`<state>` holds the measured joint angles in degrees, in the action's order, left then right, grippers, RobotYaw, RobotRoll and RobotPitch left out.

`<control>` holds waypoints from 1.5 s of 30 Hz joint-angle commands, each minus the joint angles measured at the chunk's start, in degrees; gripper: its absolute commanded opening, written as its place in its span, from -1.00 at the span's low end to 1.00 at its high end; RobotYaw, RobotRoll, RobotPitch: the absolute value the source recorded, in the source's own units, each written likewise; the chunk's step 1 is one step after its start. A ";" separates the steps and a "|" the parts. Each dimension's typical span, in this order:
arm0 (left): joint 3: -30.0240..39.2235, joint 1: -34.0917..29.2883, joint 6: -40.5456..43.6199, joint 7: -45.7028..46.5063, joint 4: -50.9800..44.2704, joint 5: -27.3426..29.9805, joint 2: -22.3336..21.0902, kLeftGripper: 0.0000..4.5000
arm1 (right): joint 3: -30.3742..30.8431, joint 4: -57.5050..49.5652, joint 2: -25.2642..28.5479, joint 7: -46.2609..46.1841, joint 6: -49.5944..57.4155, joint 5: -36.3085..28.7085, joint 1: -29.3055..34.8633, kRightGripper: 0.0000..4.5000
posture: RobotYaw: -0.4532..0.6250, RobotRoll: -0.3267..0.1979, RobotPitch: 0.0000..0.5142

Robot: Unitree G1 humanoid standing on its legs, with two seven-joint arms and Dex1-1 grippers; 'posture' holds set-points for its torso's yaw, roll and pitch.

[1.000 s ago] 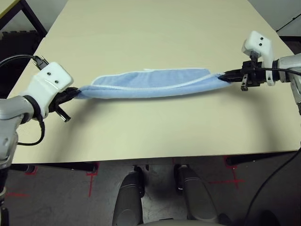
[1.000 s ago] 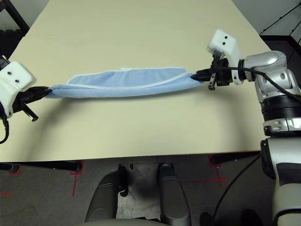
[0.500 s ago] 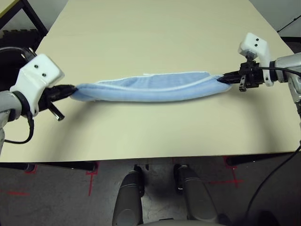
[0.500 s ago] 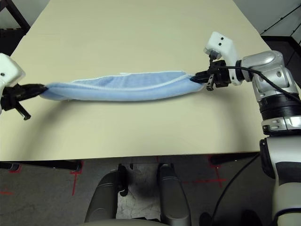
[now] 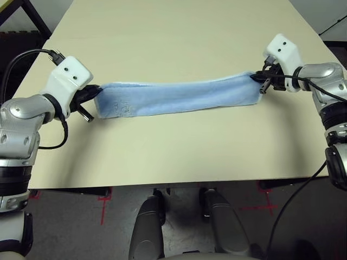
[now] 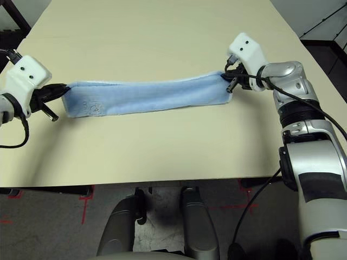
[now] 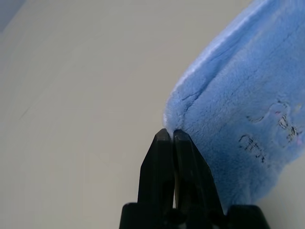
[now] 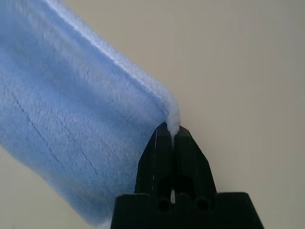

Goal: Fold the towel and set it aside.

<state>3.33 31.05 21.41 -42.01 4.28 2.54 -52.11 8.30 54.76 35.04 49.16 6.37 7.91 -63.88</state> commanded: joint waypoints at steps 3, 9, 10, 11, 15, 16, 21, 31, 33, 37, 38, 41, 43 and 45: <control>-2.87 2.52 -3.72 1.60 6.16 -3.38 2.27 -0.98 | 0.59 4.53 -2.14 -3.01 -2.12 1.76 -0.59 -1.00 | -0.39 0.25 -0.06; -4.31 4.30 -6.91 2.33 11.29 -5.39 4.16 -0.98 | 0.59 8.09 -4.02 -5.64 -3.66 3.13 -1.59 -1.00 | -0.40 0.25 -0.06; -4.40 4.51 -7.36 2.55 12.01 -5.78 4.37 -0.98 | 0.55 8.71 -4.15 -6.37 -4.03 3.42 -1.66 -1.00 | -0.40 0.25 -0.06; -4.42 4.67 -7.70 2.72 12.58 -6.03 4.56 -0.98 | 0.49 9.29 -4.24 -7.17 -4.30 3.69 -1.75 -1.00 | -0.40 0.25 -0.06; -4.51 4.69 -8.25 2.85 13.75 -6.53 4.89 -0.98 | 0.37 11.24 -4.62 -8.42 -5.31 4.28 -2.14 -1.00 | -0.41 0.25 -0.06; -4.48 4.58 -8.28 2.84 13.82 -6.57 4.96 -0.98 | 0.30 11.52 -4.67 -8.53 -5.37 4.34 -2.22 -1.00 | -0.42 0.25 -0.05; -4.10 3.90 -7.63 3.26 13.71 -6.48 5.51 -1.00 | -0.12 13.06 -5.27 -10.62 -5.06 4.53 -2.30 -0.74 | -0.41 0.25 -0.05; 7.05 2.87 -1.14 9.94 3.11 0.43 8.71 0.34 | -4.79 8.02 -4.94 -9.11 -7.17 -0.80 -1.89 0.90 | -0.40 0.25 -0.02; 10.52 3.24 2.25 11.58 -1.20 3.69 10.77 0.68 | -5.88 4.97 -5.10 -8.24 -6.86 -2.34 -0.95 1.00 | -0.39 0.25 -0.01; 14.57 6.24 13.48 15.45 -9.71 12.02 17.31 0.99 | -7.62 -4.22 -7.13 -5.30 -2.48 -6.55 2.54 1.00 | -0.39 0.25 -0.02; 14.65 6.24 15.32 16.07 -10.57 13.17 18.59 0.99 | -7.68 -6.73 -7.80 -4.43 -0.67 -7.58 3.60 1.00 | -0.39 0.25 -0.02; 14.28 4.92 18.56 17.72 -12.16 15.12 21.27 0.99 | -7.38 -12.30 -9.10 -3.62 3.29 -9.14 6.26 1.00 | -0.40 0.25 -0.03; 13.76 3.52 19.96 18.46 -12.98 16.11 22.96 0.99 | -6.83 -15.39 -9.65 -3.39 5.51 -9.47 8.25 1.00 | -0.40 0.25 -0.04; 12.76 1.49 20.10 19.18 -13.19 15.79 24.11 0.99 | -6.10 -18.36 -9.72 -3.04 7.65 -9.49 10.58 1.00 | -0.40 0.25 -0.03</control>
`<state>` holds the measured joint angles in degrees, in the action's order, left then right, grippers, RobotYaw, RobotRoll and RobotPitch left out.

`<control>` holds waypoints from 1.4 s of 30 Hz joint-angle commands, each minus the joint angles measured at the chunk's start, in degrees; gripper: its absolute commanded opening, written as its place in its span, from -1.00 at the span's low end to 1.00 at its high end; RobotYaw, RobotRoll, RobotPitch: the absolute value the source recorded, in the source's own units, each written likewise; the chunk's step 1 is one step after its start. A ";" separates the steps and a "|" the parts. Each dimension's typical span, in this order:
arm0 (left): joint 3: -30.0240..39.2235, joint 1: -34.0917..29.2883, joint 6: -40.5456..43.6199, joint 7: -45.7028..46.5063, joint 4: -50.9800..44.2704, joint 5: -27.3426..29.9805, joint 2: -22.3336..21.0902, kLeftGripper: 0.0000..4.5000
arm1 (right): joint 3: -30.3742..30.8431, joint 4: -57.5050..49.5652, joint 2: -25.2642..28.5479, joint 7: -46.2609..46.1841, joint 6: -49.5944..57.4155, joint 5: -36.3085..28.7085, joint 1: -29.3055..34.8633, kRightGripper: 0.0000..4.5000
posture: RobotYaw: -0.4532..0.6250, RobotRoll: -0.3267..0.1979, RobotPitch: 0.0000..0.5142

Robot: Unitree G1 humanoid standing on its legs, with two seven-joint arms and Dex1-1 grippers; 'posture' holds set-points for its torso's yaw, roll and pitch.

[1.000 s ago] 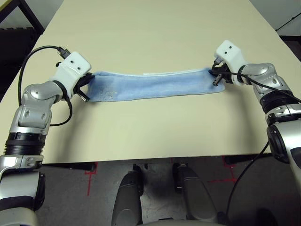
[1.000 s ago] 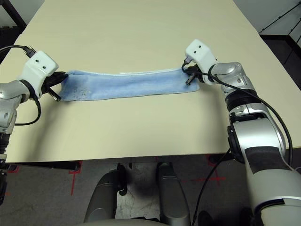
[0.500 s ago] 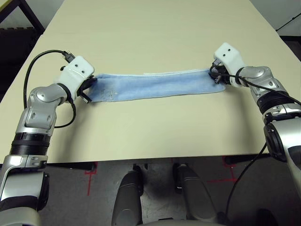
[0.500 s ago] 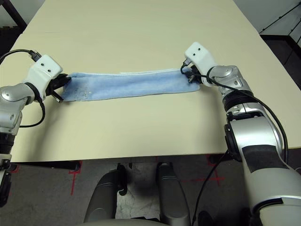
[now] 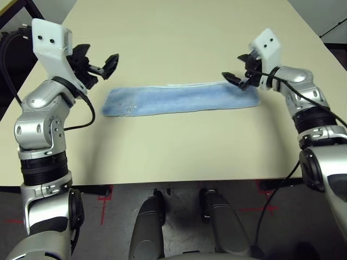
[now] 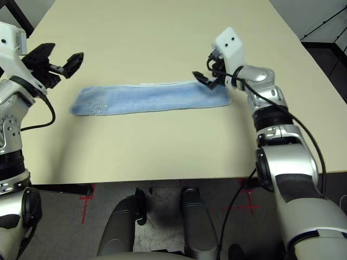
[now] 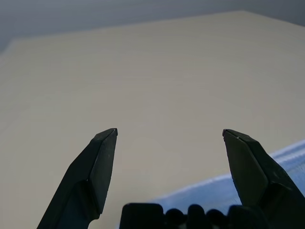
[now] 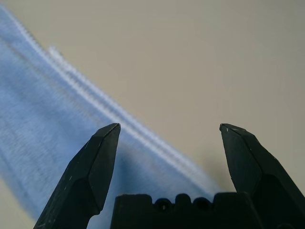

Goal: Fold the towel and set it aside.

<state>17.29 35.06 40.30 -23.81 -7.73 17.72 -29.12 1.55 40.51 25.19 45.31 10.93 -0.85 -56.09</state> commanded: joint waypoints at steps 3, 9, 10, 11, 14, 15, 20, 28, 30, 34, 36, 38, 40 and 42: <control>-2.89 -6.46 0.14 1.25 -1.41 -0.28 2.11 0.99 | 1.24 -5.90 1.01 0.29 4.85 0.28 5.51 1.00 | -0.40 0.25 -0.04; -4.50 -11.04 -1.96 1.73 -1.16 -1.33 1.72 0.99 | 1.69 -3.28 2.83 -1.45 4.54 2.42 6.55 1.00 | -0.41 0.25 -0.03; -4.59 -11.86 -2.75 1.67 -0.46 -1.80 1.39 0.99 | 1.74 -2.89 3.01 -1.67 4.48 2.65 6.62 1.00 | -0.41 0.25 -0.04; -4.36 -12.60 -3.45 1.72 0.37 -2.14 1.15 0.99 | 1.76 -2.43 3.10 -1.94 4.53 2.84 6.61 1.00 | -0.41 0.25 -0.04; -4.35 -13.92 -5.41 1.61 2.14 -3.21 0.26 0.99 | 2.38 -1.17 3.31 -2.41 4.34 3.40 6.55 1.00 | -0.41 0.25 -0.06; -4.41 -14.11 -5.98 1.63 2.62 -3.53 0.06 0.99 | 2.53 -0.87 3.34 -2.60 4.57 3.54 6.53 1.00 | -0.40 0.25 -0.06; -4.48 -14.70 -9.05 2.20 5.77 -5.56 -0.85 0.99 | 2.86 0.00 3.51 -3.11 4.46 4.07 6.66 1.00 | -0.40 0.25 -0.06; -6.01 -14.60 -12.46 2.81 8.79 -8.71 -1.68 0.99 | 2.73 -0.73 3.44 -3.11 4.74 3.74 6.95 1.00 | -0.41 0.25 -0.06; -6.11 -14.13 -12.62 2.67 8.50 -8.80 -1.65 0.99 | 2.59 -0.82 3.65 -3.00 4.73 3.63 6.88 1.00 | -0.41 0.25 -0.06; -5.91 -7.03 -12.03 3.21 6.88 -7.26 -0.37 0.99 | 1.99 0.77 4.27 -3.08 3.53 3.39 5.57 1.00 | -0.41 0.25 -0.06; -6.55 -4.07 -12.02 3.19 7.27 -7.24 0.06 0.99 | 2.05 1.61 4.25 -3.18 3.12 3.42 4.97 1.00 | -0.41 0.25 -0.06; -7.25 -1.92 -12.03 3.25 7.72 -7.40 0.71 0.99 | 2.13 2.22 4.13 -3.28 2.85 3.48 4.46 1.00 | -0.42 0.25 -0.07; -8.20 0.00 -12.24 3.22 8.30 -7.54 1.74 0.99 | 2.19 2.45 4.00 -3.30 2.68 3.48 4.19 1.00 | -0.42 0.25 -0.07; -9.24 1.11 -13.19 3.18 9.65 -8.20 2.66 0.99 | 2.26 2.65 3.82 -3.40 2.41 3.49 4.01 1.00 | -0.43 0.25 -0.08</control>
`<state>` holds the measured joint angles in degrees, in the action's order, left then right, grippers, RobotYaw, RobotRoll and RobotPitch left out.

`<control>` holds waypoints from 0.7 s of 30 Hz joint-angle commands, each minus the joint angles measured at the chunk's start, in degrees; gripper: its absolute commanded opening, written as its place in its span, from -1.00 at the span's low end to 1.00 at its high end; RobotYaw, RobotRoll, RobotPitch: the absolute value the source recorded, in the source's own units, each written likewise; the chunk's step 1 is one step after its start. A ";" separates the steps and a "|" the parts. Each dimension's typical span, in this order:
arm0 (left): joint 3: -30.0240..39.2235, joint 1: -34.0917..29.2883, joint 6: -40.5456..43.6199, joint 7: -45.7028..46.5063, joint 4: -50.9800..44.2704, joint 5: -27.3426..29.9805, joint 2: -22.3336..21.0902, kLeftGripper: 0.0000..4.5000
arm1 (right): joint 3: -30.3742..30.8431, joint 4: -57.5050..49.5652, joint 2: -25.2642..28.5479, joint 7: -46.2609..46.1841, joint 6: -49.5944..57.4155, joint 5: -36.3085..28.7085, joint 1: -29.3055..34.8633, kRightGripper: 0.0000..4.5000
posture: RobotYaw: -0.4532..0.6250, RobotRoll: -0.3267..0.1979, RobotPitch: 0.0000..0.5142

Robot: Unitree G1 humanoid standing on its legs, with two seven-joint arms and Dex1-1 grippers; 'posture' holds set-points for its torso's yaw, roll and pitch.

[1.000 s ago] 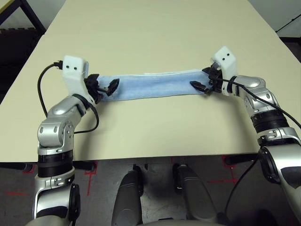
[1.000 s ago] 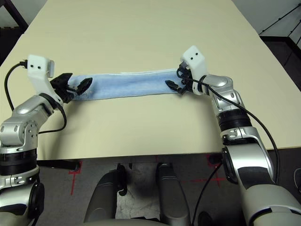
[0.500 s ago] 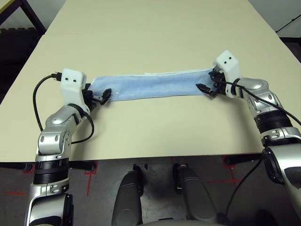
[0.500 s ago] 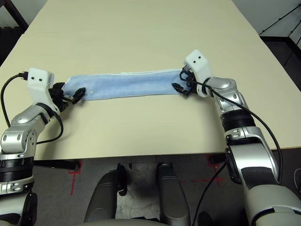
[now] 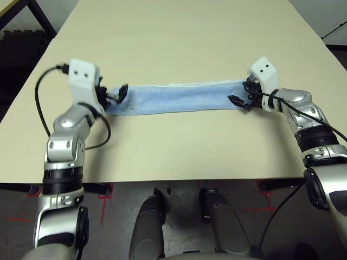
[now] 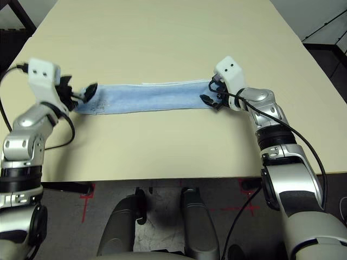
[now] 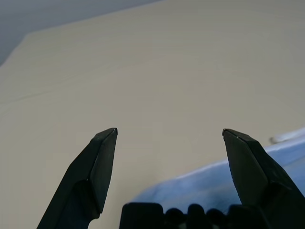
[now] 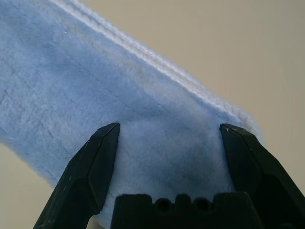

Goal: Fold the towel and set it aside.

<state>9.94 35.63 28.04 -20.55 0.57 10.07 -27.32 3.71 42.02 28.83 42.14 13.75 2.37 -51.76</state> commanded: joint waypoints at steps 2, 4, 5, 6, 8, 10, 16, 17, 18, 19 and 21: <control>-2.75 1.10 -2.34 0.10 3.40 -1.22 1.69 0.99 | 0.13 0.99 -0.03 -0.28 -0.41 0.22 -0.38 1.00 | -0.43 0.25 -0.08; -3.47 1.86 -4.29 0.23 6.70 -1.84 2.59 0.99 | 0.17 0.43 -0.24 -0.33 -0.09 0.15 -0.36 1.00 | -0.45 0.25 -0.08; -3.98 2.36 -5.68 0.24 8.92 -2.36 3.11 0.99 | 0.18 -0.06 -0.32 -0.32 0.17 0.11 -0.29 1.00 | -0.45 0.25 -0.08; -4.51 2.83 -7.03 0.17 10.96 -2.95 3.44 0.99 | 0.19 -0.46 -0.38 -0.31 0.33 0.07 -0.23 1.00 | -0.46 0.25 -0.08; -5.09 3.84 -9.73 0.18 15.39 -3.92 3.91 0.99 | 0.13 -0.85 -0.31 -0.28 0.42 0.02 -0.22 1.00 | -0.49 0.25 -0.09; -5.79 4.82 -12.30 0.06 19.82 -5.18 3.92 0.99 | 0.00 -1.26 -0.02 -0.28 0.50 0.01 -0.25 1.00 | -0.51 0.25 -0.10; -6.73 5.16 -16.91 0.20 26.56 -6.94 4.30 0.99 | -0.18 -1.99 0.47 -0.42 0.75 0.01 0.04 1.00 | -0.53 0.25 -0.10; -6.87 4.96 -17.42 0.39 27.28 -7.24 4.34 0.99 | -0.17 -2.15 0.41 -0.49 0.84 0.00 0.10 1.00 | -0.53 0.25 -0.11; -7.12 4.70 -18.01 0.74 28.08 -7.76 4.31 0.99 | -0.15 -2.35 0.31 -0.56 0.94 -0.01 0.16 1.00 | -0.53 0.25 -0.11; -7.33 4.48 -18.54 1.06 28.79 -8.24 4.29 0.99 | -0.14 -2.54 0.20 -0.63 1.04 -0.03 0.22 1.00 | -0.53 0.25 -0.11; -7.49 4.09 -19.53 1.59 30.23 -8.86 4.32 0.99 | -0.06 -2.94 -0.16 -0.73 1.20 -0.13 0.37 1.00 | -0.52 0.25 -0.11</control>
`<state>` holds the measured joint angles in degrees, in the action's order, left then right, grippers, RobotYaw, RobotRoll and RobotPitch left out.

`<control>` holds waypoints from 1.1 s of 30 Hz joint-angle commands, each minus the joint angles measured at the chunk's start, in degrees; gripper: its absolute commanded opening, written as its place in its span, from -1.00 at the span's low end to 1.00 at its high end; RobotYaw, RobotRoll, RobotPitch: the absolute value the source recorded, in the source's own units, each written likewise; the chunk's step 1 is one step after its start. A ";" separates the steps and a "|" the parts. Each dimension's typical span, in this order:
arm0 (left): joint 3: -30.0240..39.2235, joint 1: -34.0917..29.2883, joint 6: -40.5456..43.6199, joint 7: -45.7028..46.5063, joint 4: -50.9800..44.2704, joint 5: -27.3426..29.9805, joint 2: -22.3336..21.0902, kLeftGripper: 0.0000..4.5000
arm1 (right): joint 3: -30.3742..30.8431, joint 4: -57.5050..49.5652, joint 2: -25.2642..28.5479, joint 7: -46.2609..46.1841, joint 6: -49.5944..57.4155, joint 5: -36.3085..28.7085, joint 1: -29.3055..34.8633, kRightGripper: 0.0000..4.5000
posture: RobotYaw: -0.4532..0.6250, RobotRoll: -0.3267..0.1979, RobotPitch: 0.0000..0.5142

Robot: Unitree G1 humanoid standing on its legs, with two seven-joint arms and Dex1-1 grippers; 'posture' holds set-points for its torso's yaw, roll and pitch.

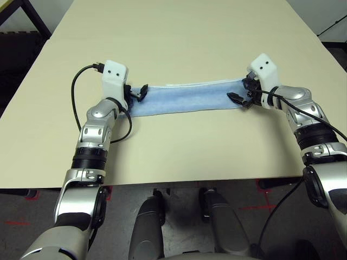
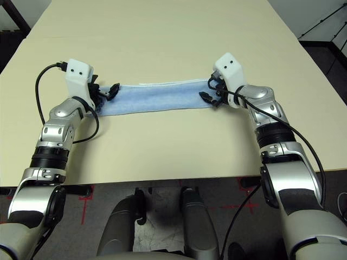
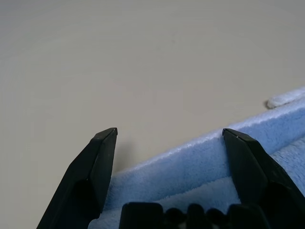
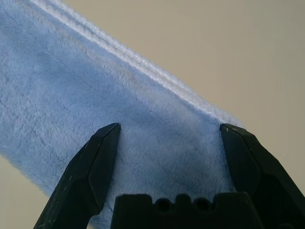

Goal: Fold the towel and set it aside.

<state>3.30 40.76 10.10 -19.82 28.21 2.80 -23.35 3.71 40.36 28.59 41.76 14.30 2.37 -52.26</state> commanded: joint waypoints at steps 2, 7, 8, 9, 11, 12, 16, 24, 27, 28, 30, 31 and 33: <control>-0.59 -1.19 -2.11 1.35 3.16 -1.84 0.37 0.99 | -0.05 -1.59 -0.21 -0.42 0.79 -0.25 1.00 1.00 | -0.52 0.25 -0.11; 3.33 -1.60 0.81 0.92 -3.57 2.33 -0.51 0.99 | -1.22 -4.05 -0.27 -0.28 2.30 -1.84 1.87 1.00 | -0.51 0.25 -0.10; 5.55 -2.16 3.58 0.17 -8.18 5.31 -0.99 0.99 | -2.19 -5.60 -0.22 0.03 3.84 -3.21 2.37 1.00 | -0.50 0.25 -0.10; 7.06 -2.70 5.76 -0.31 -11.67 7.38 -1.31 0.99 | -2.85 -6.89 -0.15 0.22 5.04 -4.24 2.84 1.00 | -0.50 0.25 -0.09; 9.60 -4.63 11.31 -1.41 -19.28 11.30 -2.29 0.99 | -4.29 -10.13 -0.20 0.30 8.49 -6.39 3.96 1.00 | -0.48 0.25 -0.09; 10.49 -6.48 13.81 -1.98 -23.13 12.51 -3.30 0.99 | -5.10 -11.96 -0.30 0.41 10.04 -7.61 4.78 1.00 | -0.48 0.25 -0.09; 13.56 -16.57 22.12 -4.16 -38.19 16.69 -7.78 0.99 | -8.43 -18.78 -0.67 -0.37 17.55 -12.31 9.04 1.00 | -0.44 0.25 -0.07; 17.76 -29.94 23.28 -6.44 -50.12 21.18 -8.93 0.99 | -14.20 -27.55 -1.27 -2.48 25.19 -19.86 14.70 1.00 | -0.42 0.25 -0.07; 17.68 -32.09 20.62 -7.97 -51.27 21.71 -8.66 0.99 | -14.16 -29.40 0.14 -1.12 24.92 -20.97 16.71 1.00 | -0.42 0.25 -0.08; 17.42 -32.68 19.51 -8.70 -51.39 21.51 -8.88 0.99 | -14.04 -29.89 0.68 -0.61 24.58 -21.21 17.35 1.00 | -0.42 0.25 -0.08; 17.23 -33.13 17.85 -9.86 -51.38 21.94 -8.78 0.99 | -14.05 -30.41 1.63 0.14 24.36 -21.83 18.19 1.00 | -0.42 0.25 -0.08; 17.19 -33.19 17.10 -10.39 -51.26 22.23 -8.71 0.99 | -14.16 -30.50 2.01 0.41 24.33 -22.13 18.49 1.00 | -0.42 0.25 -0.09; 17.10 -32.84 17.16 -12.84 -50.66 24.83 -8.66 0.99 | -14.36 -30.31 2.77 0.88 23.89 -22.64 18.87 1.00 | -0.42 0.25 -0.09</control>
<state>21.19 8.33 27.87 -30.57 -21.85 25.54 -32.02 -9.71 11.10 30.51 42.04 38.81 -19.42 -34.38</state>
